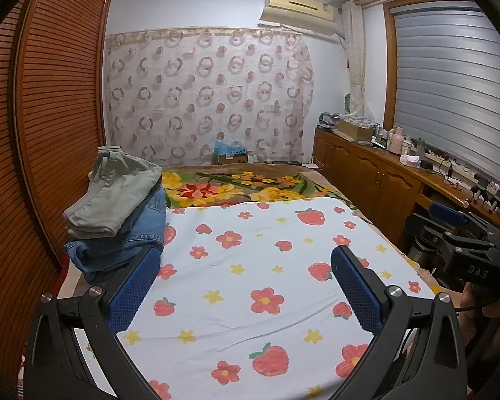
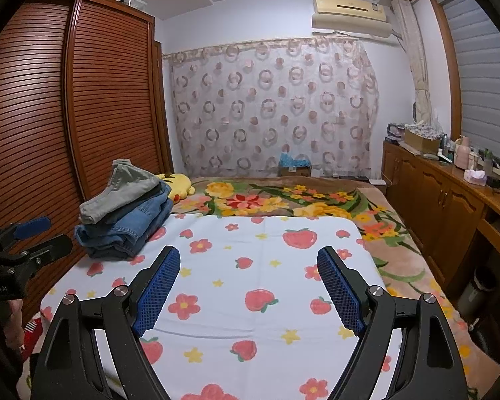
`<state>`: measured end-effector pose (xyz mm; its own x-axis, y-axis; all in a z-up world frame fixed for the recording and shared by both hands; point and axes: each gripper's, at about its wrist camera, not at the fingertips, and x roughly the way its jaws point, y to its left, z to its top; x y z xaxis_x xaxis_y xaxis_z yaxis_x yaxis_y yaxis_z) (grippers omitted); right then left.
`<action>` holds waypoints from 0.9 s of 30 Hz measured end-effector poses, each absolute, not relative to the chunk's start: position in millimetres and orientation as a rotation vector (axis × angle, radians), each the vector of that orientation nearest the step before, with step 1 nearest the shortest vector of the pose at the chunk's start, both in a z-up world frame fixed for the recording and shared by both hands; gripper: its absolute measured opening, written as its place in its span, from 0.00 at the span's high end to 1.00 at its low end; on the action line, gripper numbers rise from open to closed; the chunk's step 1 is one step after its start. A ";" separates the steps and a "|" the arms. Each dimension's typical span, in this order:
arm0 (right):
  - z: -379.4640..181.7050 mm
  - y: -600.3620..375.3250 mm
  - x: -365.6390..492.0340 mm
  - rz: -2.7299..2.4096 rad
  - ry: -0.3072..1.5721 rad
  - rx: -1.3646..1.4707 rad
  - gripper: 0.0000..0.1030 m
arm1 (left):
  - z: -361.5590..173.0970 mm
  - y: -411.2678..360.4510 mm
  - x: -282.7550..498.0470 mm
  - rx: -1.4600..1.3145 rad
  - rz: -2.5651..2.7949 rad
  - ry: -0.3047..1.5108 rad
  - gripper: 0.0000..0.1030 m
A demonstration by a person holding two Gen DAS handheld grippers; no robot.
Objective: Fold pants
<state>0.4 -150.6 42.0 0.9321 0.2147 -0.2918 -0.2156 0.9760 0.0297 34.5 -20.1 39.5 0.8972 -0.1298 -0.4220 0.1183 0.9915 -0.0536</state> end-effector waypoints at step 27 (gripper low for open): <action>41.5 -157.3 -1.3 0.227 0.296 -0.014 0.17 | 39.9 -19.0 34.5 -0.026 -0.128 0.437 0.00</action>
